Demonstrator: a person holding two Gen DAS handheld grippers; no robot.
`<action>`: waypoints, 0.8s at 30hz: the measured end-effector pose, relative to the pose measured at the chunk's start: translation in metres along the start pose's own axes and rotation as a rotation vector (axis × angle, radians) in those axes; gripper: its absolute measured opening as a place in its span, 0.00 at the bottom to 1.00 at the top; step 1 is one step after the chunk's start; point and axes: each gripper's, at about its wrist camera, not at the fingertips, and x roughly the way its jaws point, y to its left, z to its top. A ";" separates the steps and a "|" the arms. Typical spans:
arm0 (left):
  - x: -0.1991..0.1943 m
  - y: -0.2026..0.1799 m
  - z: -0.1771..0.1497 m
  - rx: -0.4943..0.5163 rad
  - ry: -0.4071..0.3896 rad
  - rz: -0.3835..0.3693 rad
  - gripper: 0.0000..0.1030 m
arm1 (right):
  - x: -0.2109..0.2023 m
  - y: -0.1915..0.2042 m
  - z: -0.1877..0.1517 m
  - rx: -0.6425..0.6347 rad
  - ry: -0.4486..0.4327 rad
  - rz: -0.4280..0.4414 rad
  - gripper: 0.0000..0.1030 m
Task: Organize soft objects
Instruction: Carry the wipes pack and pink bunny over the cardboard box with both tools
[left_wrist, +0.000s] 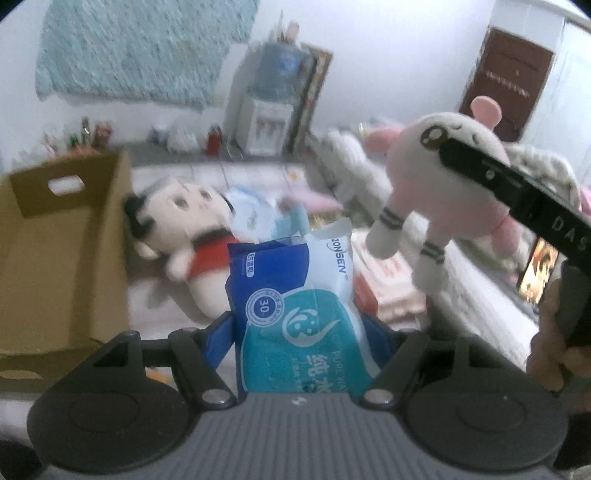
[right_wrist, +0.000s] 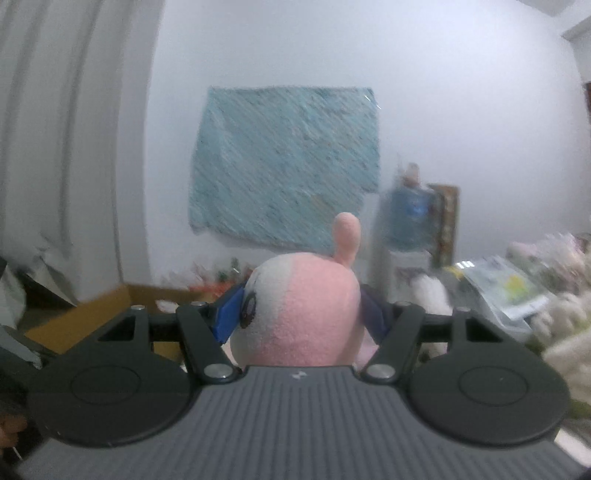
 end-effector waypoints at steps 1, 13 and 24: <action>-0.009 0.003 0.003 -0.004 -0.021 0.007 0.72 | -0.001 0.004 0.005 0.000 -0.012 0.017 0.64; -0.090 0.082 0.038 -0.135 -0.212 0.211 0.72 | 0.049 0.081 0.069 0.062 -0.052 0.360 0.64; -0.083 0.179 0.095 -0.201 -0.218 0.403 0.72 | 0.165 0.168 0.089 0.091 0.150 0.544 0.64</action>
